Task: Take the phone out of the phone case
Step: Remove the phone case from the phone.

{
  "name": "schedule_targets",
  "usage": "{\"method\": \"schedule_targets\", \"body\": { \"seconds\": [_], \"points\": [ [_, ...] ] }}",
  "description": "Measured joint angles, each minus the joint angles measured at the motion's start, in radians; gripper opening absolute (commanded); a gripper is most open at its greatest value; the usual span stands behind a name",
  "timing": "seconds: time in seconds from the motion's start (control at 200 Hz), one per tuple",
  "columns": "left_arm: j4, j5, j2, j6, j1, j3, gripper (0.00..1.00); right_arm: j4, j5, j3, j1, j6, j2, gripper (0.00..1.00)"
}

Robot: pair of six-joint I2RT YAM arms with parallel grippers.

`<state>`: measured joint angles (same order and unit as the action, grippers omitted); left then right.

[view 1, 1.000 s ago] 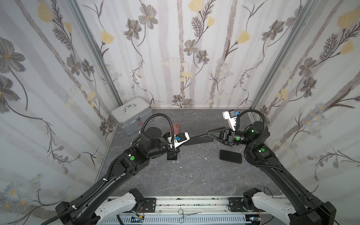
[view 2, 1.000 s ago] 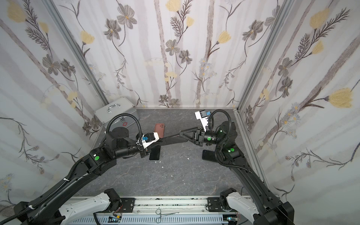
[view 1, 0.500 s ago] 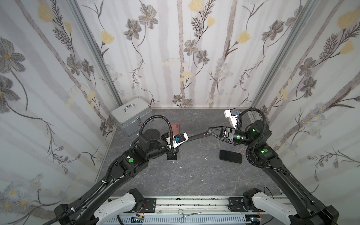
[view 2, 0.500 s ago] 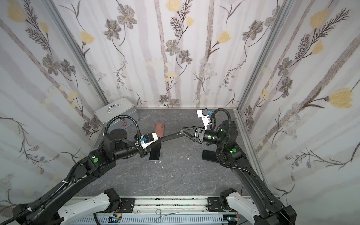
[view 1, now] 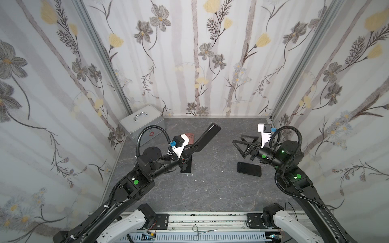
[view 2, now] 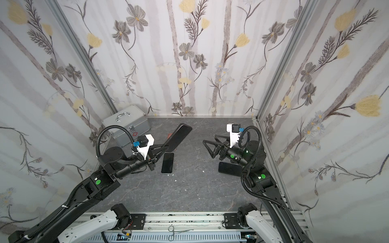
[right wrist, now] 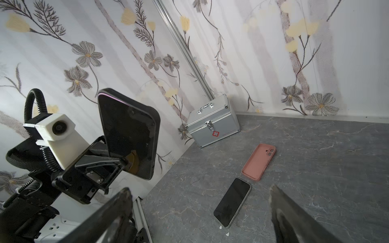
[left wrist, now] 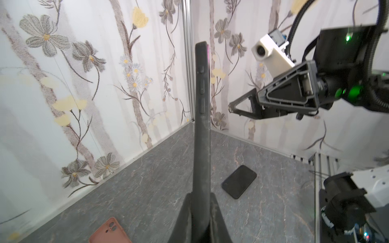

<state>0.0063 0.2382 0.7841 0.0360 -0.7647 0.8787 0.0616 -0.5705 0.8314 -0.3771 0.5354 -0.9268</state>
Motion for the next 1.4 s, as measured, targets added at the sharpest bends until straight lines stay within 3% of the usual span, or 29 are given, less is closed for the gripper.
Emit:
{"method": "schedule_targets", "body": {
  "seconds": [0.135,0.245,0.48,0.729,0.914,1.399],
  "points": [
    [0.179,0.015,-0.021,-0.228,0.0,-0.108,0.0,0.107,-0.018,-0.048,-0.056,-0.023,0.013,0.96],
    [0.294,0.048,-0.002,-0.38,0.0,-0.14,0.0,0.189,-0.061,-0.069,-0.12,-0.024,0.004,0.86],
    [0.498,0.176,0.036,-0.56,-0.013,-0.172,0.0,0.345,-0.154,-0.095,-0.234,-0.003,-0.092,0.72],
    [0.581,0.262,0.042,-0.597,-0.032,-0.172,0.0,0.38,-0.235,-0.006,-0.303,-0.012,-0.171,0.58],
    [0.589,0.275,0.046,-0.601,-0.033,-0.174,0.0,0.383,-0.245,0.006,-0.316,-0.021,-0.179,0.46],
    [0.597,0.282,0.053,-0.605,-0.033,-0.176,0.0,0.348,-0.264,0.036,-0.339,-0.056,-0.198,0.26]
  ]
}}
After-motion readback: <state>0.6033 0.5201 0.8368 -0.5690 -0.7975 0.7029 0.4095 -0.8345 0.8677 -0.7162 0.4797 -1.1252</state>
